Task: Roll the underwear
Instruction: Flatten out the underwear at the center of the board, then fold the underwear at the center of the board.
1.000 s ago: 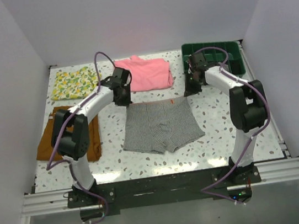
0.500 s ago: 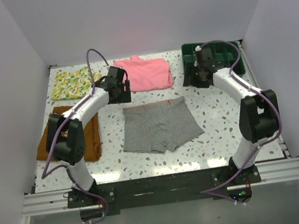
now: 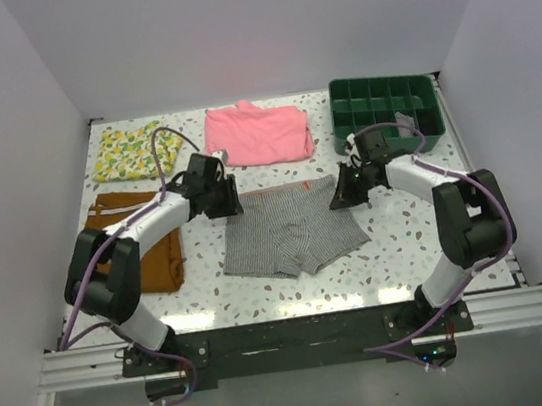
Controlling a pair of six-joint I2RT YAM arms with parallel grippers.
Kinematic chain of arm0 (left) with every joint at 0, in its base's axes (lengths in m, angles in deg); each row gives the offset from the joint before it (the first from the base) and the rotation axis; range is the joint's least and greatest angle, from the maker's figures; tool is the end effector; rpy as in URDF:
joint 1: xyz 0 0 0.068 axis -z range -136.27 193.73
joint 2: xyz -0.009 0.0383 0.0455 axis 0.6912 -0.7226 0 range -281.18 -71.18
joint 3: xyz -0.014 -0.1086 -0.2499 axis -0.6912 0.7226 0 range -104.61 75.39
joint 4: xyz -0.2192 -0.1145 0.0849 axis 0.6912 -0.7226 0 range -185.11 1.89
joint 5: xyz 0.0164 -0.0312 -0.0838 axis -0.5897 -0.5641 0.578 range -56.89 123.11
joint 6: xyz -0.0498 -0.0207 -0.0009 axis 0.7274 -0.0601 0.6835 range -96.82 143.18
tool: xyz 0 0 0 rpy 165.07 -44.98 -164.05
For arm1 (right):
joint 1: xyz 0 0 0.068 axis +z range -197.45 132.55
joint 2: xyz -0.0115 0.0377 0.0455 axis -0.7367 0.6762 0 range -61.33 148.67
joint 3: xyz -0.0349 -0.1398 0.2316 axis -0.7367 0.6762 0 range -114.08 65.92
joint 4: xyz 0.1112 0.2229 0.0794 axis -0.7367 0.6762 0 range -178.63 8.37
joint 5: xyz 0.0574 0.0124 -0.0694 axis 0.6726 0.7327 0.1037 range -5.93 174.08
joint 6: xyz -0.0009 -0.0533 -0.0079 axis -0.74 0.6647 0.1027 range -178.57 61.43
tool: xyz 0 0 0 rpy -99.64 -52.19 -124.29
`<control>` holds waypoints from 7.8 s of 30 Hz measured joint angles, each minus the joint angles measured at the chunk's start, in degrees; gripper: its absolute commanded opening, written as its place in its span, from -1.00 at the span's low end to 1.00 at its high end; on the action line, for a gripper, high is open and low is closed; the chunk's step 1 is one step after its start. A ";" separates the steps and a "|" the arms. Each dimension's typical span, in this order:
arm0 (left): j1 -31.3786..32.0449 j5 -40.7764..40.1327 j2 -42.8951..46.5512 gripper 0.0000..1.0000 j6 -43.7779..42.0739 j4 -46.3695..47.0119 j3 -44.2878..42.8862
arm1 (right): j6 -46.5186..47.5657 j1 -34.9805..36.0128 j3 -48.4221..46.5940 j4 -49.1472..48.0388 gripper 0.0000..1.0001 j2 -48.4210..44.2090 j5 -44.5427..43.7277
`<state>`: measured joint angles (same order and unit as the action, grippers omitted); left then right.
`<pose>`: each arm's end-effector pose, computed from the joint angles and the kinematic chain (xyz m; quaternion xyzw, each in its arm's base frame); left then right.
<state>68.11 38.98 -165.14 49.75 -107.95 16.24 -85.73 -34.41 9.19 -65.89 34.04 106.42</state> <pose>0.3054 -0.1424 0.1971 -0.0026 0.9516 -0.1745 0.2528 0.3133 0.0866 0.1763 0.0693 0.9493 0.2597 0.1631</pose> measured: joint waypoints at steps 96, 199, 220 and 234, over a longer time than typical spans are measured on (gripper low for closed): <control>0.63 4.90 12.39 0.99 -0.66 3.06 -4.42 | 4.39 2.01 -14.58 -1.31 -0.38 -2.34 -8.70; 21.40 -1.88 -44.65 0.70 11.02 -12.37 -62.66 | -5.42 -7.48 28.15 5.25 -0.17 -29.38 -6.32; 21.88 -1.07 -49.55 0.15 14.43 -8.44 -65.79 | -5.40 -7.48 28.87 4.70 -0.18 -29.11 -6.19; 25.46 -9.64 -49.53 0.15 12.83 -13.22 -67.71 | -5.22 -7.48 28.87 4.70 -0.18 -29.11 -6.19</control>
<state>93.57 29.34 -214.66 62.58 -121.17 -51.48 -90.95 -41.89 38.06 -61.19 4.92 100.24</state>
